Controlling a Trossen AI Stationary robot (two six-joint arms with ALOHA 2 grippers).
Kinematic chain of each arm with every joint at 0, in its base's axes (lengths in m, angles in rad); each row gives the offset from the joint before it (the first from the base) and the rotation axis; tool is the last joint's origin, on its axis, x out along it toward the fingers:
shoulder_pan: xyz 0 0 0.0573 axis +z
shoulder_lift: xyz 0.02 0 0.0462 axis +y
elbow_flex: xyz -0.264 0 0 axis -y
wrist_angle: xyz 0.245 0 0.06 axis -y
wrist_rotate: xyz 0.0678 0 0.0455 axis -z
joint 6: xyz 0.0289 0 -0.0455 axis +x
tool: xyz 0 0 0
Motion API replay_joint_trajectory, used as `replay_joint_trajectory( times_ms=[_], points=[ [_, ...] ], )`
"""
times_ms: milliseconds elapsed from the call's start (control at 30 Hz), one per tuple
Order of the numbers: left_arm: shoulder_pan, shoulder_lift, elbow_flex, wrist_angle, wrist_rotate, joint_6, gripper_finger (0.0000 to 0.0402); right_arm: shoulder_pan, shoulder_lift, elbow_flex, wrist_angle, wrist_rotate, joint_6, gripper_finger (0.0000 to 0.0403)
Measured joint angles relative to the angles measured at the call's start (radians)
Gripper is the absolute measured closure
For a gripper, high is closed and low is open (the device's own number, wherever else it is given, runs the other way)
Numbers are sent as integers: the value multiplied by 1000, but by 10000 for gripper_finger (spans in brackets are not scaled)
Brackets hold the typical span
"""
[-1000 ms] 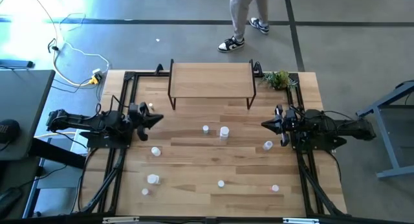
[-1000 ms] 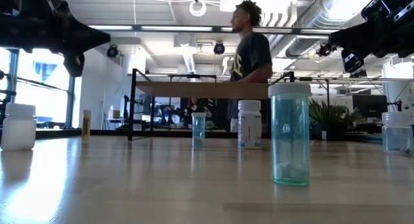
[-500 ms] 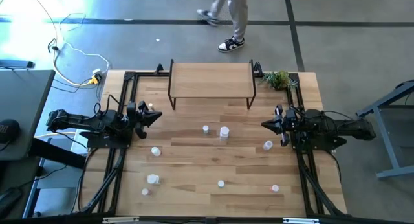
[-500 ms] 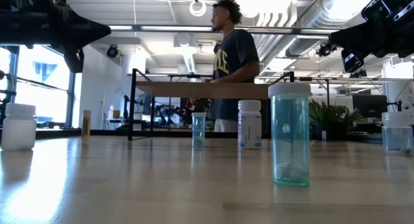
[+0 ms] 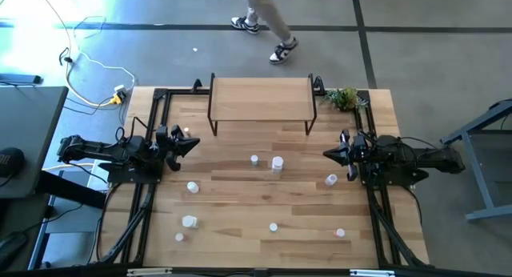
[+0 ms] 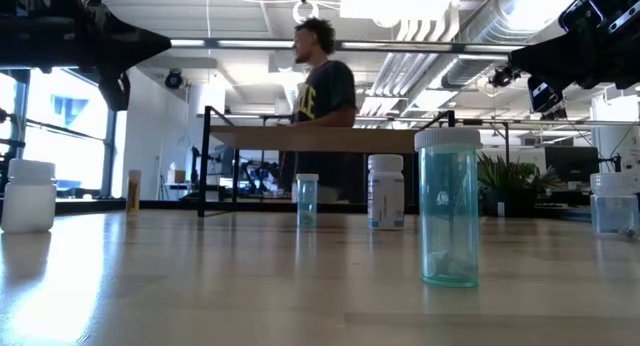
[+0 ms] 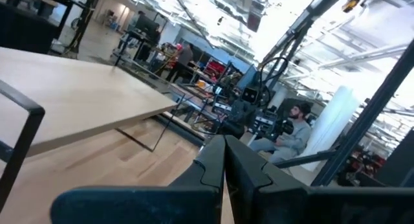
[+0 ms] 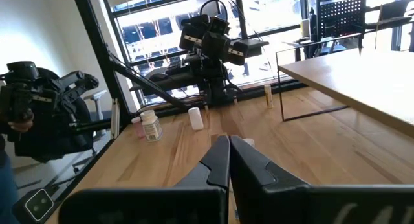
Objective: Pick and place medicine bottles onto shelf by color
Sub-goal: Put the top blue pill bottle on the shelf
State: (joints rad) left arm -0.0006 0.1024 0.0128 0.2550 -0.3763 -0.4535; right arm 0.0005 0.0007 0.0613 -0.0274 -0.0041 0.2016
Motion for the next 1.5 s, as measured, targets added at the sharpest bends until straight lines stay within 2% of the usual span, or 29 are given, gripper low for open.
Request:
replay_joint_trajectory(
  times_ms=[133,233,433,633,833,967,1167,1500],
  points=[
    [0,0,0,0,-3,-7,397,0,0,0,0,0,0,402],
    [0,0,0,1,5,-28,380,0,0,0,0,0,0,402],
    [0,0,0,7,-12,-33,312,0,0,0,0,0,0,402],
    [0,0,0,47,-138,-143,251,0,0,0,0,0,0,402],
    [0,3,1,143,-101,-130,239,0,0,0,0,0,0,402],
    [0,32,54,164,-72,-74,242,0,0,0,0,0,0,402],
    [0,181,204,160,-54,82,245,0,0,0,0,0,0,402],
    [0,568,459,99,-16,263,242,0,0,0,0,0,0,402]
  ],
)
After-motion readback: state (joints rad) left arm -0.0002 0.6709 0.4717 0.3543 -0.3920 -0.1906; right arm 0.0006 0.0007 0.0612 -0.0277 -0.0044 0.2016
